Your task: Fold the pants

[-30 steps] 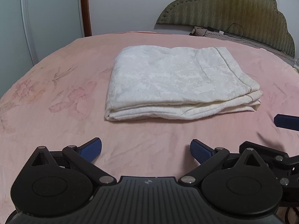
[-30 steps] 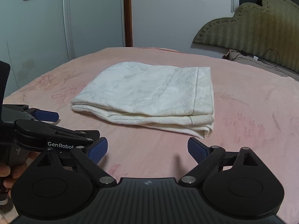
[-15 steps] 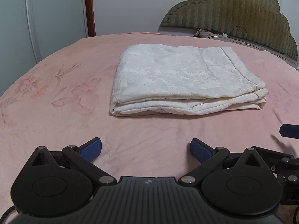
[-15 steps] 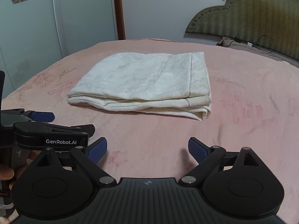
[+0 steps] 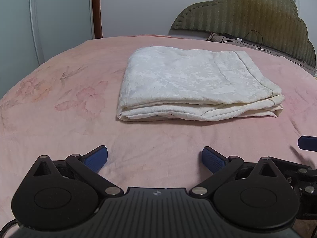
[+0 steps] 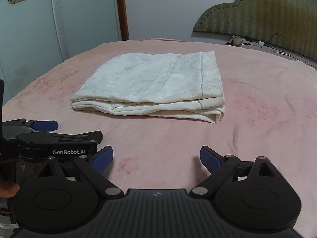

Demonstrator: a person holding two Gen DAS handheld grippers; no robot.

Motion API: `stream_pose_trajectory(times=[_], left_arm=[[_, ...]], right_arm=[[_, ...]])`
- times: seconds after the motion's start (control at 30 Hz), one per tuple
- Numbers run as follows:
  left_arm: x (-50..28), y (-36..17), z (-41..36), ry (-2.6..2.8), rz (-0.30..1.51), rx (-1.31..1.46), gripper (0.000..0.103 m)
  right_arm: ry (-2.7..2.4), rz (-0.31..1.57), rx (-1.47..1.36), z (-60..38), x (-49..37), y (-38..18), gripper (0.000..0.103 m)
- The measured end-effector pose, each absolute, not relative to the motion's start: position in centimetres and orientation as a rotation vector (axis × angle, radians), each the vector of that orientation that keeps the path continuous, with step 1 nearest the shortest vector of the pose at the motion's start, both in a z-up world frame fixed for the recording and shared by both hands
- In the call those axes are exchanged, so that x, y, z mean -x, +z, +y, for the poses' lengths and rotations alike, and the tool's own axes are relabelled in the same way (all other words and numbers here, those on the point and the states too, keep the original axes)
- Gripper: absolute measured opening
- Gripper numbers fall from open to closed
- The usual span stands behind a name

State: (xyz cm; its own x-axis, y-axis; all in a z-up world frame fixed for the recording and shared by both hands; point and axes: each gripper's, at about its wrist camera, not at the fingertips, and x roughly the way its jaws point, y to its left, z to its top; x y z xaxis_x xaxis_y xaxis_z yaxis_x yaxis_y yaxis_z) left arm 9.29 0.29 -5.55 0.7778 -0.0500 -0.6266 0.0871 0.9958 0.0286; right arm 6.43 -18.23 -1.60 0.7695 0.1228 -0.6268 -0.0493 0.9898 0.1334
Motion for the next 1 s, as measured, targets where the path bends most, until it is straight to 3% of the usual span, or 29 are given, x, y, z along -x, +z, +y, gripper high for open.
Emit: stream_pose_trajectory(times=[0.3,1.0], left_arm=[[-9.1,-5.5,0.5,-0.084,0.673,-0.042,0.103],[-9.1,-5.6,0.4,-0.082,0.670,-0.042,0.103]], right_arm=[[0.034,0.704,-0.066,-18.1,-7.0,-3.8,0.103],[0.019,0.688,-0.080,-17.9,-7.1,-4.1,0.103]])
